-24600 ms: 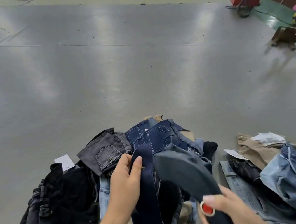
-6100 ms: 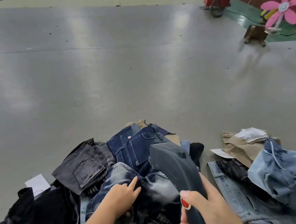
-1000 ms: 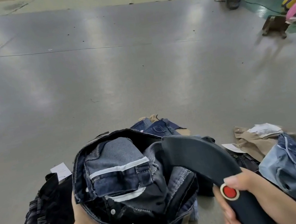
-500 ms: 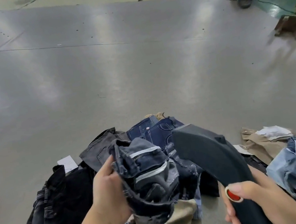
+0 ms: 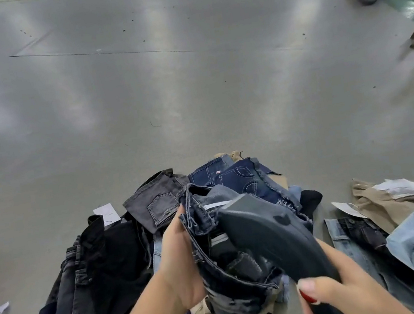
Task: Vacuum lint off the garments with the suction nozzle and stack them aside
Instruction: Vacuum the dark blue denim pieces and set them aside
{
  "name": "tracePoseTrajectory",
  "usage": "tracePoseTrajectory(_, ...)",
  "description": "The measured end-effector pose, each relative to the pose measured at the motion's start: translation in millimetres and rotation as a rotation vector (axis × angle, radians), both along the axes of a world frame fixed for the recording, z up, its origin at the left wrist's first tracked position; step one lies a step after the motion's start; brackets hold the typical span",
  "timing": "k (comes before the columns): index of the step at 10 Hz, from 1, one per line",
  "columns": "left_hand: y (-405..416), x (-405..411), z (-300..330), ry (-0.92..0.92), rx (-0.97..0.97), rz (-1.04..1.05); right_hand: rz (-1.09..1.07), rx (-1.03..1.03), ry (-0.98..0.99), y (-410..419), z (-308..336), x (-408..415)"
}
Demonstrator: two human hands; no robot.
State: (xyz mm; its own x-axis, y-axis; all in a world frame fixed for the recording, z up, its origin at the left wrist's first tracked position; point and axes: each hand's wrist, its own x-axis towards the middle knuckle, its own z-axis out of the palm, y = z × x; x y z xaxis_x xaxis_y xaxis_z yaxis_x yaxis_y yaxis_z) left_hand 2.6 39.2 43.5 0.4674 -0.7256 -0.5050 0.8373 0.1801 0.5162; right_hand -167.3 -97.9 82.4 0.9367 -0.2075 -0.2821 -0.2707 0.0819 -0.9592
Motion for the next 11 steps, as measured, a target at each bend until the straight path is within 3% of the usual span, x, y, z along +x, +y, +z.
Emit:
tracePoseTrajectory(1,3.4,0.0,1.8,0.011,-0.068,0.042,-0.134,0.16,-0.069,-3.6,4.9,-0.4)
tracePoseTrajectory(2,7.6,5.5,4.4,0.046,-0.096,0.035,-0.216,0.158,-0.073,-16.0,10.8,-1.5)
tracePoseTrajectory(4,8.3,6.2,-1.4,-0.028,0.04,-0.233,0.037,-0.04,0.086,-30.8,11.3,-9.7)
tracePoseTrajectory(5,10.9,3.4,-1.4,-0.026,0.177,-0.265,0.057,-0.114,0.104,-23.2,9.6,-4.6)
tracePoseTrajectory(6,11.5,4.4,-9.8,-0.12,0.149,-0.168,0.051,-0.137,0.093,-16.9,10.4,-0.3)
tracePoseTrajectory(7,-3.3,1.5,8.9,-0.147,0.264,-0.083,0.096,-0.068,0.065,-9.5,15.4,3.4)
tracePoseTrajectory(8,25.8,-19.3,13.6,0.01,0.07,-0.425,0.05,0.034,0.027,-13.3,17.4,-0.3)
tracePoseTrajectory(9,14.3,-2.2,-7.2,-0.098,0.165,-0.36,-0.024,0.044,0.022,-28.9,20.0,-9.9)
tracePoseTrajectory(11,6.8,5.6,-8.9,-0.048,0.173,-0.339,0.119,-0.197,0.095,-27.4,16.9,-11.2)
